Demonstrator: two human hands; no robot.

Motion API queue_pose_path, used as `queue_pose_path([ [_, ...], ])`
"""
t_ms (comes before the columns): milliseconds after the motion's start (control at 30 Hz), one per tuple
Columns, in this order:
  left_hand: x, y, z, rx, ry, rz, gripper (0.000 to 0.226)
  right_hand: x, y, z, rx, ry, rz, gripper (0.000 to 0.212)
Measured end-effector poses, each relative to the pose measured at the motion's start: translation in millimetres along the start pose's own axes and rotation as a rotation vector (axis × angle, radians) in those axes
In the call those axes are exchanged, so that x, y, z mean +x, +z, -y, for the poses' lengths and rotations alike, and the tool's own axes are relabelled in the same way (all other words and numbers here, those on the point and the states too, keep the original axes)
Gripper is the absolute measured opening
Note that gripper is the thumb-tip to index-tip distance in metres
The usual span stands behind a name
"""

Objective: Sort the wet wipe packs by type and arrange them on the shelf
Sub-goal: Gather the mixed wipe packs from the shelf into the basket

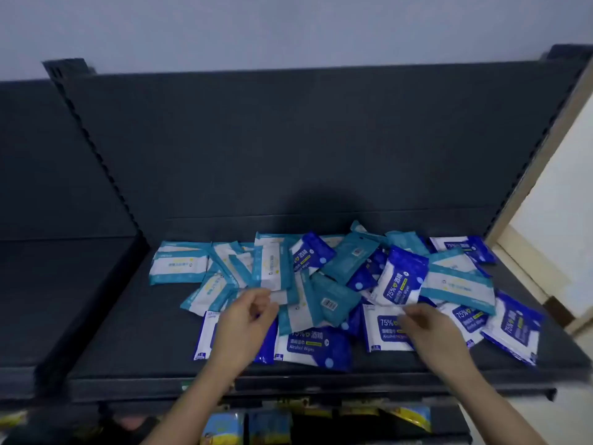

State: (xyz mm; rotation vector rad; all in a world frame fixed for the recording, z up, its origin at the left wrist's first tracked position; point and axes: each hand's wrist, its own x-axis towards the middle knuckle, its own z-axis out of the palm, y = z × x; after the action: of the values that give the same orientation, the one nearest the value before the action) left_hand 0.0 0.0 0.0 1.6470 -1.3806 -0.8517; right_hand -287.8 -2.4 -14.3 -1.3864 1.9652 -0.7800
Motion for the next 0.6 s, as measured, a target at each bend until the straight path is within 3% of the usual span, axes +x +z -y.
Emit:
queue_pose_path([
  [100, 41.2, 9.0, 3.9, 0.206, 0.009, -0.052, 0.030, 34.1, -3.5, -1.3, -0.125, 0.097, 0.038, 0.036],
  [267, 70.5, 36.8, 4.4, 0.332, -0.165, -0.038, 0.070, 57.9, 9.3, -3.5, -0.067, 0.193, 0.105, 0.034],
  [433, 84.0, 53.9, 4.0, 0.155, -0.243, -0.161, 0.090, 69.1, 21.4, 3.6, 0.304, 0.203, 0.008, 0.020],
  [600, 92.1, 68.2, 13.8, -0.030, -0.374, -0.264, 0.101, 77.2, 23.5, 6.7, 0.446, 0.253, 0.040, 0.022],
])
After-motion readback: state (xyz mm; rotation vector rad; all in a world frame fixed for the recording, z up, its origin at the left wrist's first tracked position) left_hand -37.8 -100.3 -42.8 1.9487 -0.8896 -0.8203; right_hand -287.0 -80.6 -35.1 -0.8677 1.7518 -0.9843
